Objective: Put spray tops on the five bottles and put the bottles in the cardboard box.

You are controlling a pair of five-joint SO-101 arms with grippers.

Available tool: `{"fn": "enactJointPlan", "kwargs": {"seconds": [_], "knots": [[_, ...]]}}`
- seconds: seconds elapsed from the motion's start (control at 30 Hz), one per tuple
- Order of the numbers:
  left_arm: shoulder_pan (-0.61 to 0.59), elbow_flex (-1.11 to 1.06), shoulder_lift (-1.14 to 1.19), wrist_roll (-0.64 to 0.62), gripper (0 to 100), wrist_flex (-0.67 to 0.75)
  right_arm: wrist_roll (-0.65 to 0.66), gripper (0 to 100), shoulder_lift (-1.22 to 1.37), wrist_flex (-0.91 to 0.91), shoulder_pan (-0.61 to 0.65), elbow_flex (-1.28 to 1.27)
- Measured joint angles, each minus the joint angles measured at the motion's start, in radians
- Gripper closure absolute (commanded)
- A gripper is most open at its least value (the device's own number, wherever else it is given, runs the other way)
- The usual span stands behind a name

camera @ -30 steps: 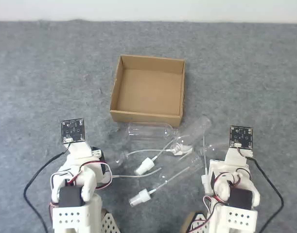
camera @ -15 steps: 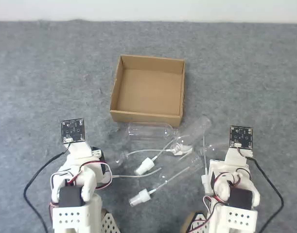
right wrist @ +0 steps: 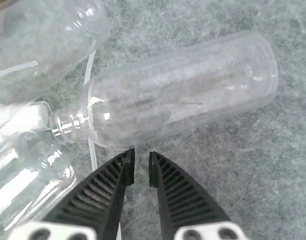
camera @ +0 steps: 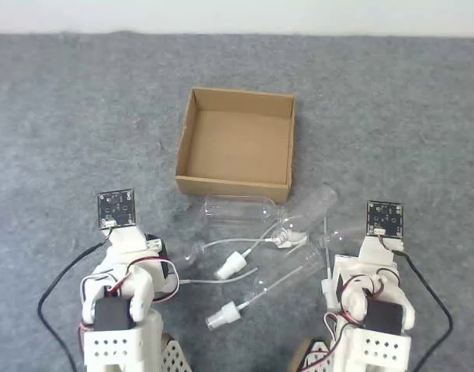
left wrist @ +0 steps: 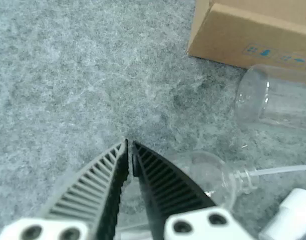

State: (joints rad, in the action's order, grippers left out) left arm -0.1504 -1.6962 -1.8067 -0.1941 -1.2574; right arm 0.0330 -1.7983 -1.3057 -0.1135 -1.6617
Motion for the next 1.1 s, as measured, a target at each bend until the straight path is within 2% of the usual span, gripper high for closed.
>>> {"fn": "enactJointPlan", "kwargs": {"seconds": [0.3, 0.73, 0.87, 1.1], "knots": [[0.0, 0.0, 0.0, 0.0, 99, 0.0, 0.011, 97.2, -0.002, 0.0, 0.0, 0.109], [0.0, 0.0, 0.0, 0.0, 99, 0.0, 0.502, 97.1, -0.005, 0.0, 0.0, 0.365], [0.0, 0.0, 0.0, 0.0, 99, 0.0, 0.568, 97.1, -0.014, 0.0, 0.0, 0.436], [0.0, 0.0, 0.0, 0.0, 99, 0.0, 0.589, 97.0, 0.028, -0.009, 0.0, 0.551]]}}
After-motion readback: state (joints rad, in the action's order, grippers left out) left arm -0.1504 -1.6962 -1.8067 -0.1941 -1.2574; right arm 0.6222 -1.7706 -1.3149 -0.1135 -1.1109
